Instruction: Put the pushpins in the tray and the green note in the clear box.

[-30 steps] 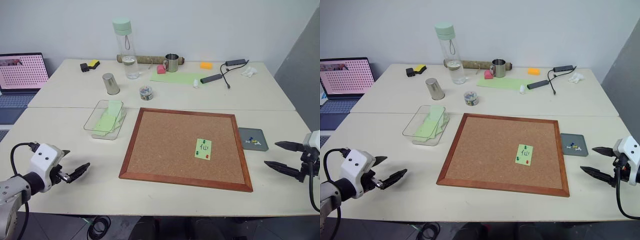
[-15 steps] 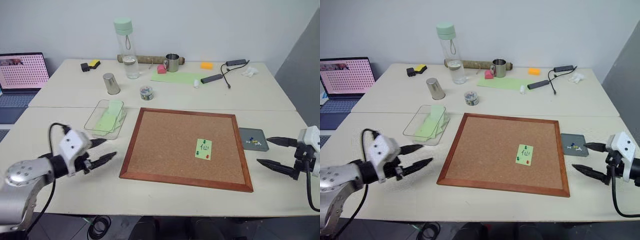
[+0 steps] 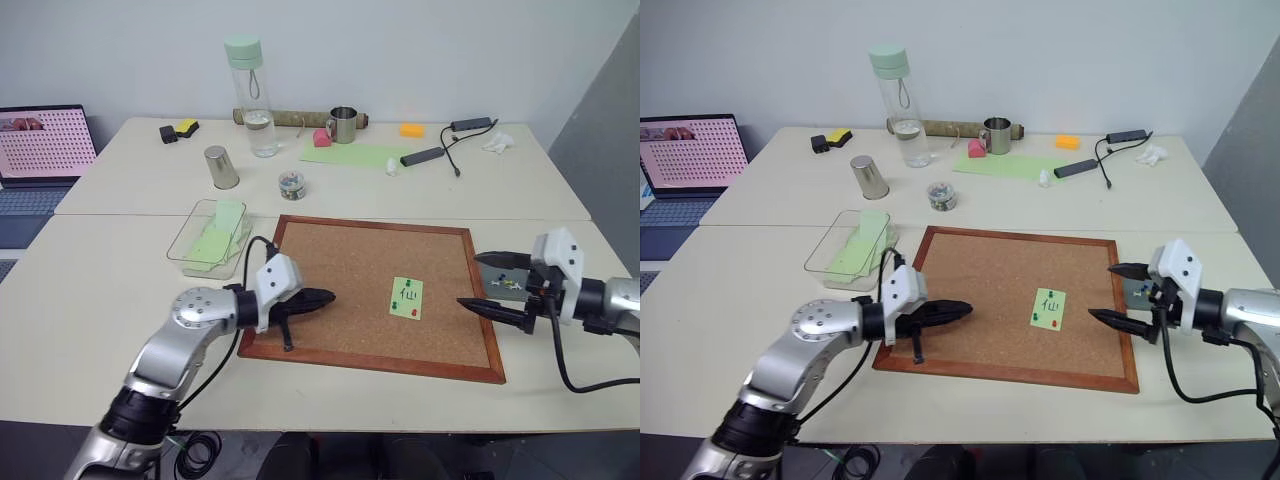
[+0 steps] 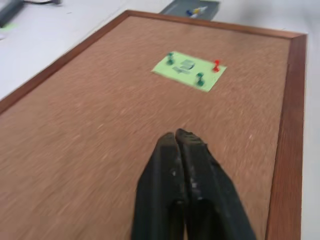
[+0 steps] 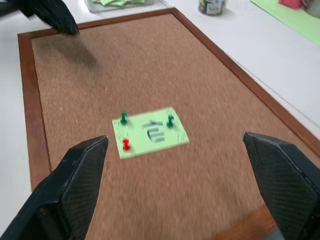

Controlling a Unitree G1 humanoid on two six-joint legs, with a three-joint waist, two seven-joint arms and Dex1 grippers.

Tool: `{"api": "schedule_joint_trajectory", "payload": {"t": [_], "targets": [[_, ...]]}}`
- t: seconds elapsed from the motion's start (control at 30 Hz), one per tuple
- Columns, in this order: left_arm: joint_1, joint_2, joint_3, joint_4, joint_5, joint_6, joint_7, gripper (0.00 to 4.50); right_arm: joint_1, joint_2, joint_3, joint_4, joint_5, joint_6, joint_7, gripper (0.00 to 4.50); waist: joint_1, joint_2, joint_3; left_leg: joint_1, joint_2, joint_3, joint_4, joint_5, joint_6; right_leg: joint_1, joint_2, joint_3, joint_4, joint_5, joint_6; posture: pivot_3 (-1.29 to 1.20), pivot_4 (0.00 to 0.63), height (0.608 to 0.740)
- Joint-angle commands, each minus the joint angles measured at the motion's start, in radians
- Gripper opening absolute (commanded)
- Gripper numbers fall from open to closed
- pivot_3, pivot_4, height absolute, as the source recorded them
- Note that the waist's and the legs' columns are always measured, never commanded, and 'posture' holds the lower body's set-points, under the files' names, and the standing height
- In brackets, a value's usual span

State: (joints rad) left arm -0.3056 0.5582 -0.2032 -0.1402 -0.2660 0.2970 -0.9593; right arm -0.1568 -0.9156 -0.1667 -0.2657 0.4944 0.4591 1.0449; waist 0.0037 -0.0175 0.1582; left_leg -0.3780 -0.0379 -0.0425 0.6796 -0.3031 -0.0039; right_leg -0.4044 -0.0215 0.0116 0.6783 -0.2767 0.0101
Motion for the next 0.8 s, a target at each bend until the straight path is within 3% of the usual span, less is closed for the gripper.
{"api": "schedule_joint_trajectory", "payload": {"t": [0.03, 0.23, 0.47, 0.57, 0.8], "targets": [[-0.061, -0.091, -0.056, 0.129, 0.063, -0.091, 0.031, 0.05, -0.099, 0.034, 0.107, 0.024, -0.040, 0.021, -0.005, 4.50, 0.000, -0.001, 0.000, 0.000, 0.000, 0.000, 0.000, 0.000, 0.000, 0.000, 0.000, 0.000, 0.000, 0.000, 0.000, 0.00, 0.150, 0.740], [-0.077, -0.149, -0.059, 0.275, 0.077, -0.121, 0.025, 0.05, -0.230, 0.159, 0.268, 0.199, -0.183, -0.093, -0.020, 4.50, -0.005, -0.001, 0.000, -0.001, 0.000, -0.001, 0.001, 0.000, 0.000, -0.001, 0.000, 0.000, 0.001, 0.000, 0.000, 0.00, 0.150, 0.740], [-0.056, -0.140, -0.059, 0.278, 0.103, -0.143, 0.032, 0.05, -0.304, 0.261, 0.299, 0.411, -0.267, -0.227, -0.036, 4.50, -0.005, -0.001, 0.000, -0.001, 0.000, -0.001, 0.001, 0.000, 0.000, -0.001, 0.000, 0.000, 0.001, 0.000, 0.000, 0.00, 0.150, 0.740], [-0.039, -0.141, -0.050, 0.254, 0.093, -0.129, 0.039, 0.00, -0.313, 0.286, 0.292, 0.454, -0.269, -0.253, -0.027, 4.06, -0.005, 0.000, 0.000, 0.000, 0.000, -0.001, 0.001, 0.000, -0.001, -0.001, 0.000, 0.000, 0.001, 0.000, 0.000, 0.00, 0.150, 0.740], [-0.025, -0.146, -0.052, 0.219, 0.092, -0.109, 0.050, 0.00, -0.315, 0.314, 0.289, 0.507, -0.273, -0.286, -0.007, 2.50, -0.005, 0.000, 0.000, 0.000, 0.000, -0.001, 0.001, 0.000, 0.000, -0.001, 0.000, 0.000, 0.001, 0.000, 0.000, 0.00, 0.150, 0.740]]}}
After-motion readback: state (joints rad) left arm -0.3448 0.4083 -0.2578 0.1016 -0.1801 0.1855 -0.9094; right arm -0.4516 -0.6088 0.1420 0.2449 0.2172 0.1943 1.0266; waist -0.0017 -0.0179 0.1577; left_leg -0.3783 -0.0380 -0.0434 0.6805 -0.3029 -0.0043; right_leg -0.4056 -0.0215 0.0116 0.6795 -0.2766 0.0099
